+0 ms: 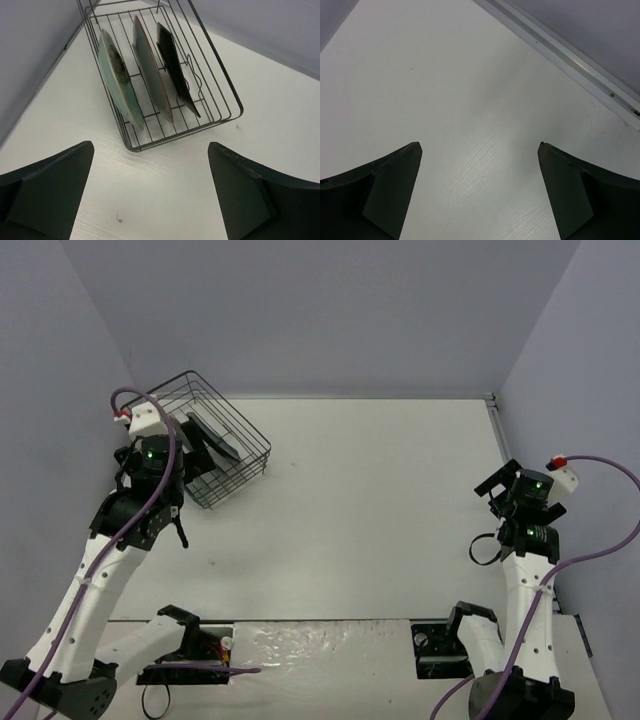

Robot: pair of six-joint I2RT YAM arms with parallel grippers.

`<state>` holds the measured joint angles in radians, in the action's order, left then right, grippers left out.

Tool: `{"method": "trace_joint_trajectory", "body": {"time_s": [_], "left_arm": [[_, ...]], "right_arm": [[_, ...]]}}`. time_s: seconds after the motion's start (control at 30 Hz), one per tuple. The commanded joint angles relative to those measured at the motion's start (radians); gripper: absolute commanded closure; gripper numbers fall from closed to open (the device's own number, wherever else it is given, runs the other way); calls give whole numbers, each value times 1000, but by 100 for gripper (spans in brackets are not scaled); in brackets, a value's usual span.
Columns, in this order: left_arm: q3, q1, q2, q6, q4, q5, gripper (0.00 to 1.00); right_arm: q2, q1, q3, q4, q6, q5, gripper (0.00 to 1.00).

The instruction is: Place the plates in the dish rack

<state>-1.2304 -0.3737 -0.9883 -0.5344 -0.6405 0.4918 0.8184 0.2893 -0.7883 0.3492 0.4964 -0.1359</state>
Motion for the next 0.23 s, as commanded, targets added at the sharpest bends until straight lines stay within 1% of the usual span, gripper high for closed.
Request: {"method": "trace_joint_trajectory", "body": {"time_s": [0.0,0.2], "left_arm": [[6,-1,37,-41,1,77,3],[19,-1,54,-39,-20,100,3]], "right_arm": [[-42,5,-28,-31,12,-67,0],[-47,5,-21,-32,16,-77,0]]}}
